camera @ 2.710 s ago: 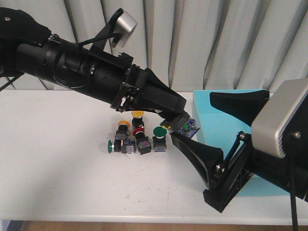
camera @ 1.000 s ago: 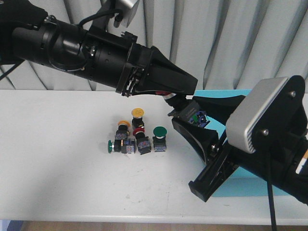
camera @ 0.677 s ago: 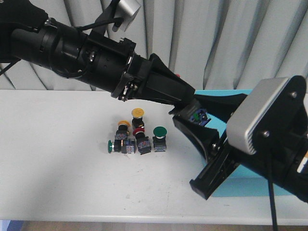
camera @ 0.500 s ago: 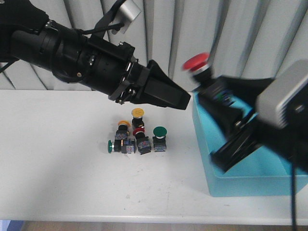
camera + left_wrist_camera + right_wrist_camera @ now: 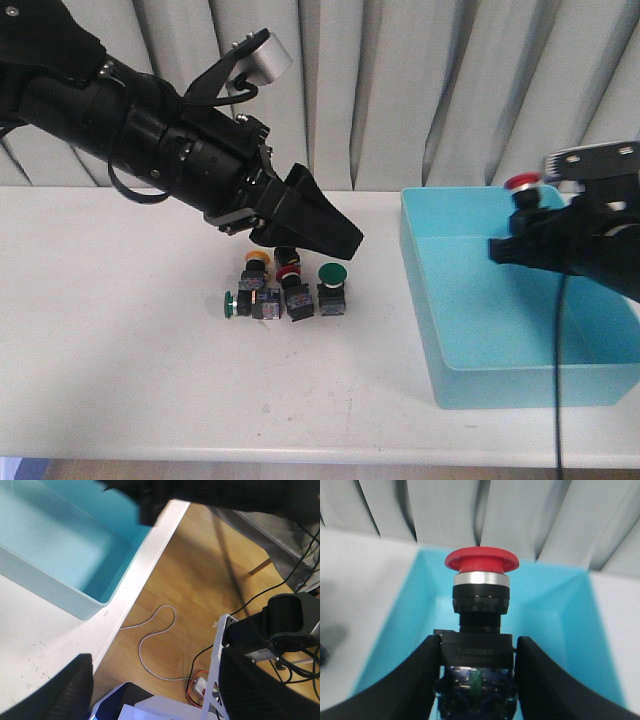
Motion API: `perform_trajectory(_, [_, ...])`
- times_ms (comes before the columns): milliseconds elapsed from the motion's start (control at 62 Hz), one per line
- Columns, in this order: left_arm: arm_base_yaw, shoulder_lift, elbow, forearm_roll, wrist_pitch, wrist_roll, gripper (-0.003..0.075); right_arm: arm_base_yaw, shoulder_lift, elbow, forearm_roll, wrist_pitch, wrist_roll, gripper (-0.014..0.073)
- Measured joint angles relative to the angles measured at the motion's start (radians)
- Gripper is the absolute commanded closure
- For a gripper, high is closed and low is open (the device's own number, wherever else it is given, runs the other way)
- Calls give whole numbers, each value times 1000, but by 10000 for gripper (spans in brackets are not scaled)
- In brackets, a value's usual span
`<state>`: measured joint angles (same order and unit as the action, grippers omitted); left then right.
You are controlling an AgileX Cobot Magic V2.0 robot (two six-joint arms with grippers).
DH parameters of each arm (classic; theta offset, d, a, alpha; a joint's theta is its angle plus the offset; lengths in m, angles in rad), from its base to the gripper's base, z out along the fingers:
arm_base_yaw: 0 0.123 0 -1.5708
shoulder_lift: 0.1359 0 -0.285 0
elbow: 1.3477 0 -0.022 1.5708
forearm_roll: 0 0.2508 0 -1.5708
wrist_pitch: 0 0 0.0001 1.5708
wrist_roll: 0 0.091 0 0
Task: Pick red and yellow buttons and place in box
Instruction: 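Lower the red button into the blue box and open right gripper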
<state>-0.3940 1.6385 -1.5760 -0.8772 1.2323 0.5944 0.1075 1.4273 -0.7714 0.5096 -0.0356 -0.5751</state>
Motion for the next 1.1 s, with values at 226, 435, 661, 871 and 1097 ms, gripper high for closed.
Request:
perform_trajectory(226, [0, 0, 0, 3, 0, 0, 218, -3, 354, -219, 1, 134, -4, 590])
perform_trajectory(435, [0, 0, 0, 3, 0, 0, 218, -3, 502, -317, 1, 255, -6, 473])
perform_trajectory(661, [0, 0, 0, 20, 1, 0, 218, -3, 513, -322, 1, 276, -7, 116])
perform_trajectory(871, [0, 0, 0, 26, 1, 0, 218, -3, 503, -324, 1, 278, -7, -71])
perform_trajectory(1097, [0, 0, 0, 104, 1, 0, 218, -3, 335, -324, 1, 305, 0, -15])
